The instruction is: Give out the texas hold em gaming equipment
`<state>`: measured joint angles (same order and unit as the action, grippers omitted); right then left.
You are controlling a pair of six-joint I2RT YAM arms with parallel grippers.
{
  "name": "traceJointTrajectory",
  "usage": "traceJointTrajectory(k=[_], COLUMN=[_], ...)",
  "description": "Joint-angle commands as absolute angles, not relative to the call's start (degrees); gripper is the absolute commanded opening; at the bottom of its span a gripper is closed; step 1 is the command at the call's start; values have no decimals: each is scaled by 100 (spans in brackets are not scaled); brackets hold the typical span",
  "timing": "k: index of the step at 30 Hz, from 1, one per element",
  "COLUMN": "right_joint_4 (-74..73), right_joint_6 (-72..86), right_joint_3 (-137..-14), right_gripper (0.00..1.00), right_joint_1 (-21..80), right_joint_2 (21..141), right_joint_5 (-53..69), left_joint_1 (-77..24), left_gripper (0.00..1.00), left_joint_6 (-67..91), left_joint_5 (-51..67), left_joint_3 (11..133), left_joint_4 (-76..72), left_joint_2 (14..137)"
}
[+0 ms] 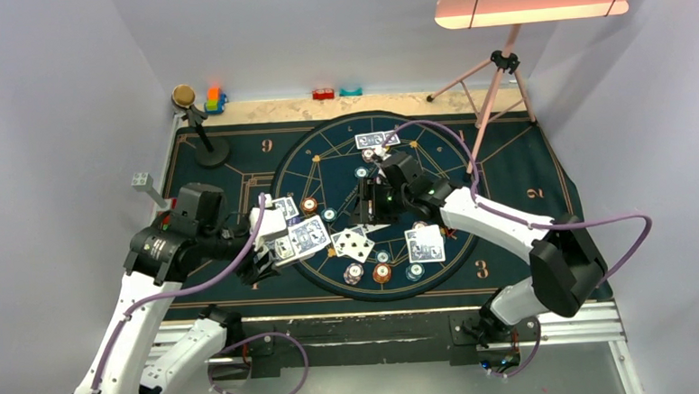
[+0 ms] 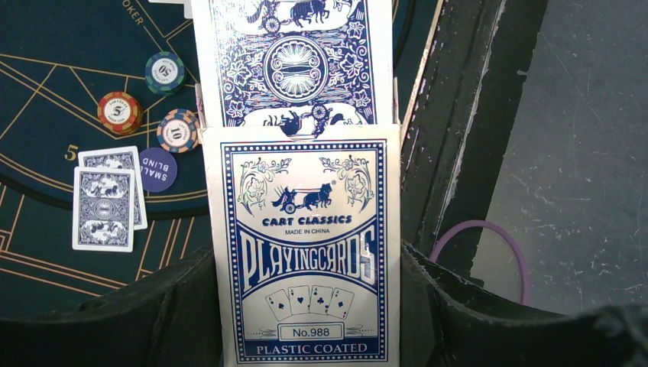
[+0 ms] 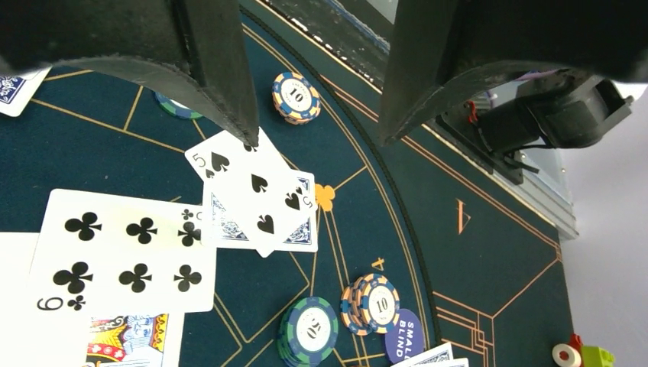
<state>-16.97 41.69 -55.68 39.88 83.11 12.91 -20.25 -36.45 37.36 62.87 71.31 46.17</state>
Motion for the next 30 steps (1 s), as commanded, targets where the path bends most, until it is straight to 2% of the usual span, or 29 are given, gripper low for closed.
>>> traceJointTrajectory(k=[1,5,9,15,18,22,30], right_joint_4=[-1828,-2025,-1959,-2110,-2507,-2225,-2434], right_joint_6=[3919,3807,3817,3743,3642,3739,3788], right_joint_3=[-5842,-5856,-5850,-6046,-6018,-5660,-6197], right_gripper=[64,66,67,80,81,81,84], right_joint_1=[4191,4286,4323,4324,4324,4387,4443], right_joint_2=[8295,8451,8242,7588,7876,8072,7217], right_joint_5=[877,470,726,609,303,460,797], left_joint_1=[-1986,-1986,-1986,-1982,-1986,-1986,-1986], left_gripper=[0,0,0,0,0,0,0], left_joint_6=[-3573,-3610,-3635,-3641,-3630,-3638,-3724], left_joint_5=[3975,3921,3917,3936,3963,3948,3942], left_joint_3=[6312,6319,6316,6319,6324,6291,6098], left_joint_4=[7013,7070,7102,7077,7071,7087,6962], left_joint_2=[4602,4577,4577,4601,4601,4558,4674])
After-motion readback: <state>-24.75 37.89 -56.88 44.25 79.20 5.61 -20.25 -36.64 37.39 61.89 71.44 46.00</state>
